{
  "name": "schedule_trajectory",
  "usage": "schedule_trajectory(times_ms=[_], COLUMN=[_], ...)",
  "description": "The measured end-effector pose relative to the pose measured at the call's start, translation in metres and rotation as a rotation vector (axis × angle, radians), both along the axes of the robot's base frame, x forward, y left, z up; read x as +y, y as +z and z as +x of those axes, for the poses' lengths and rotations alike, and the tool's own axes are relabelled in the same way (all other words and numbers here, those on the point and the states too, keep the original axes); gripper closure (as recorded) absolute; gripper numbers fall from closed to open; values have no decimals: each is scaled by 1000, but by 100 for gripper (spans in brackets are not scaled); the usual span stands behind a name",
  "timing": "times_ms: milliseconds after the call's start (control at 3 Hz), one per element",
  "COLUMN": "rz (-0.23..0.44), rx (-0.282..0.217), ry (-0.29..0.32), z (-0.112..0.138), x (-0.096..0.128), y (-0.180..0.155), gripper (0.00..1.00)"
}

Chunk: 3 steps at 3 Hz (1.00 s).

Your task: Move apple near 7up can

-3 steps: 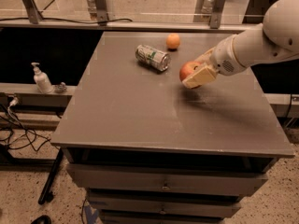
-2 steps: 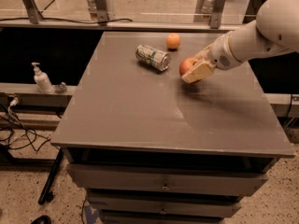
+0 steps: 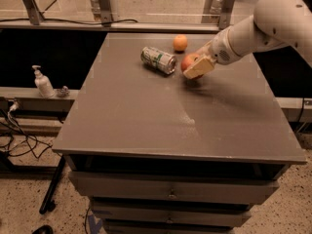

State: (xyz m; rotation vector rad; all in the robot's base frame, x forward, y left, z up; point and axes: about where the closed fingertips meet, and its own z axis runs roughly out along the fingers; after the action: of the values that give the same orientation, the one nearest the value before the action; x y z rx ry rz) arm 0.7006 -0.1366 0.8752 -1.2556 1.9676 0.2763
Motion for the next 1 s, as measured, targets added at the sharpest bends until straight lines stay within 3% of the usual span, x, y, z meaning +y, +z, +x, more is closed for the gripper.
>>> schedule_trajectory(times_ms=[333,667,1000], rz=[20,21,23], rx=[23,52,69], ry=[9,10,5], z=[10,16,18], x=[15,25,28], y=[-7,-15,-19], gripper=[100,83,59])
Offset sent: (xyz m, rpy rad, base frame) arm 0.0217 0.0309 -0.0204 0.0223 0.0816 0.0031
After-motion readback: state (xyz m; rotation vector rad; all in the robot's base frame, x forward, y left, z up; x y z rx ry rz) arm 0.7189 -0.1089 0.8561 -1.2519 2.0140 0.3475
